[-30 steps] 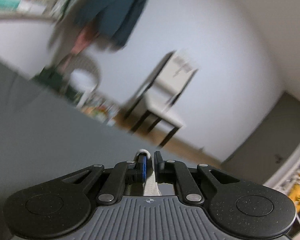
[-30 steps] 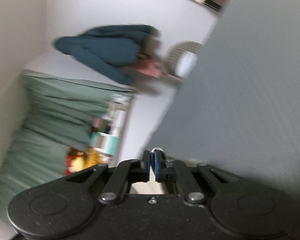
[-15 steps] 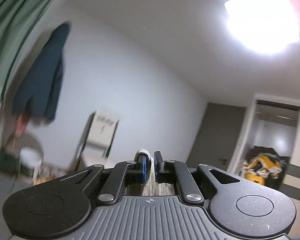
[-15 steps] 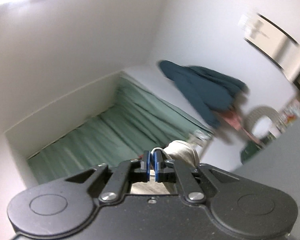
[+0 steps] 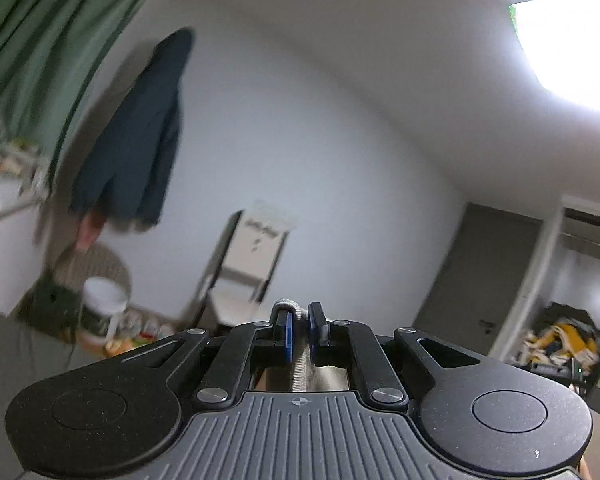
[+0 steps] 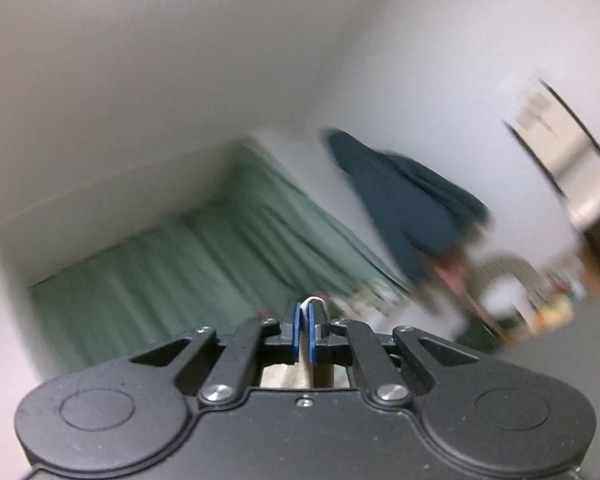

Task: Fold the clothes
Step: 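Lower the beige t-shirt onto the bed with both grippers and spread it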

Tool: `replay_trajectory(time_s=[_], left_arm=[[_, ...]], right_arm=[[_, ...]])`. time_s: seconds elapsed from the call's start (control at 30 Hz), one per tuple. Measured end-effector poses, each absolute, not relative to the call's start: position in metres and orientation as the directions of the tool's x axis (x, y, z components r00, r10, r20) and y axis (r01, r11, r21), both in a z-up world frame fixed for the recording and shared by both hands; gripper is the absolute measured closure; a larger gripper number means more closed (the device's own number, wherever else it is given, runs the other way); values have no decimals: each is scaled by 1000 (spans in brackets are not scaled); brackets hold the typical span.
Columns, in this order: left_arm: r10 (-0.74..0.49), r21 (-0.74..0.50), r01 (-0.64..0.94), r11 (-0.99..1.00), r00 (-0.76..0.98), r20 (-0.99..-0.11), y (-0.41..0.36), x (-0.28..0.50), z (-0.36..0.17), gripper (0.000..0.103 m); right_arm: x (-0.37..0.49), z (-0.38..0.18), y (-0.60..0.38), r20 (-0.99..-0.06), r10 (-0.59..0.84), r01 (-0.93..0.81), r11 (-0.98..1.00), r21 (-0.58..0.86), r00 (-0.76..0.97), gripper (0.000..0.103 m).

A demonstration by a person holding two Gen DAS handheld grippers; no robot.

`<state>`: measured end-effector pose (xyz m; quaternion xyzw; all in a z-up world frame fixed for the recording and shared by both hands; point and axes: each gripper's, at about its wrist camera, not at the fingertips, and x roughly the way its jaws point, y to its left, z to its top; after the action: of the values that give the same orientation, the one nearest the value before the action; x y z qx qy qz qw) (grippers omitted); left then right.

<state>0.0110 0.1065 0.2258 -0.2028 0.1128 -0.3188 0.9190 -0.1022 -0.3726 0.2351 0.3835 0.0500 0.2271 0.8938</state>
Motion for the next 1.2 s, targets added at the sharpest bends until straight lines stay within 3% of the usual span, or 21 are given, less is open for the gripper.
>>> replay_trajectory(time_s=[0.1,0.2,0.3,0.43,0.5,0.57,0.7,0.93,1.07,1.2], left_arm=[[-588,-454,486,747,802,-109,87,63,224,95],[-552,-444,458,770,827,-105,67,106,250,95],[-564,-421,516,746,826,11,69,106,297,95],[-631,-362,611,704,772,78,83,78,317,95],[-675,-331,639,694,738,8,91,64,301,95],[-702,-316,648,693,707,-88,100,52,271,95],[-722,-383,612,692,604,-338,113,45,155,95],[-626,-457,453,765,361,-691,99,18,-65,95],[-582,-442,453,774,235,-778,92,-10,-107,95],[-524,-388,485,784,181,-832,87,-18,-104,94]], right_arm=[[-48,199,-397,-44,395,-223,602,767,917,98],[5,190,-415,-102,338,-130,598,791,936,98],[28,220,-427,-51,273,-139,630,764,961,99],[-2,278,-433,124,264,-275,672,688,956,99],[-25,291,-435,168,277,-317,681,660,946,99],[-43,284,-436,147,297,-320,699,640,944,99],[-70,227,-430,12,370,-290,708,644,929,98],[-82,5,-402,-432,476,-37,703,710,766,98],[-90,-86,-387,-638,495,110,734,671,590,98],[-142,-99,-366,-746,491,111,798,592,449,98]])
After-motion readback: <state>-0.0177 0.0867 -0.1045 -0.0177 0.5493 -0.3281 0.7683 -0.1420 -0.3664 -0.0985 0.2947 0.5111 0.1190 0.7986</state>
